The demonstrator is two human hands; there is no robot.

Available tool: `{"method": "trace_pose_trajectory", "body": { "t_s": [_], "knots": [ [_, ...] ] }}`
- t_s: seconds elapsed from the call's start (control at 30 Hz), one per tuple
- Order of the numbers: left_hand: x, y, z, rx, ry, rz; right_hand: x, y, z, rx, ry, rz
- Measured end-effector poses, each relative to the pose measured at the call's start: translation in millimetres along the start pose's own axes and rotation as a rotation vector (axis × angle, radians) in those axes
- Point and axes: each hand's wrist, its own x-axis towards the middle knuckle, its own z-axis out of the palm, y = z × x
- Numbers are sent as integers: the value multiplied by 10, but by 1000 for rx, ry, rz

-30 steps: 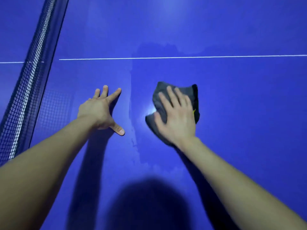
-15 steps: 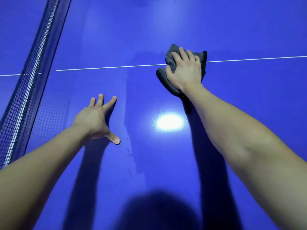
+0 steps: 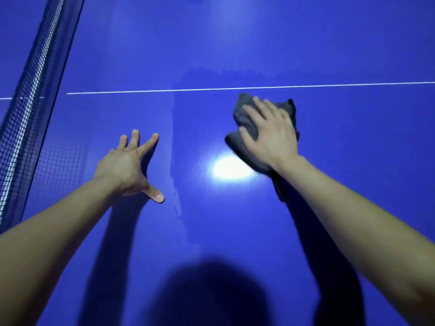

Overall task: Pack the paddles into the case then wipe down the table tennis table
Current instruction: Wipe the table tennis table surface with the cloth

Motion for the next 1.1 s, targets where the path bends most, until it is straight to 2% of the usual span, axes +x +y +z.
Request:
{"method": "trace_pose_trajectory", "body": {
  "t_s": [0.03, 0.1, 0.17, 0.23, 0.3, 0.47, 0.57, 0.6, 0.67, 0.73, 0.83, 0.93, 1.03, 1.1],
  "knots": [
    [-4, 6, -3, 0, 2, -2, 336, 94, 48, -39, -5, 105],
    [-9, 21, -19, -2, 3, -11, 706, 170, 138, -68, -20, 205],
    [-25, 42, -29, -2, -1, -17, 646, 101, 166, -66, 15, 201],
    [-43, 74, -45, -6, -7, -25, 192, -83, 83, -35, 69, 183],
    [-39, 62, -52, -17, -6, -26, -583, -382, -53, 33, 54, 134],
    [-58, 35, -4, -76, 26, -12, -2690, -996, -521, 134, -141, -106],
    [-365, 172, 50, -106, 162, -32, -2655, -581, -570, 86, -185, -284],
    [-493, 204, 137, -144, 217, -40, -2429, -396, -525, 66, -146, -258],
    [-792, 240, 403, -184, 285, 4, -1804, -63, -397, 7, -25, -48],
    [-1148, 254, 698, -189, 274, 90, -1257, 116, -328, -62, -3, 184],
    [-1609, 272, 988, -157, 182, 142, -1133, 87, -240, -67, 5, 269],
    [-1894, 258, 1097, 9, 73, 131, -1874, -289, -370, 29, 47, 204],
    [-2042, 241, 1133, 136, 57, 73, -3021, -797, -581, 149, -95, -20],
    [-2057, 252, 1135, 123, 42, 40, -3505, -969, -693, 139, -193, -202]
  ]
}}
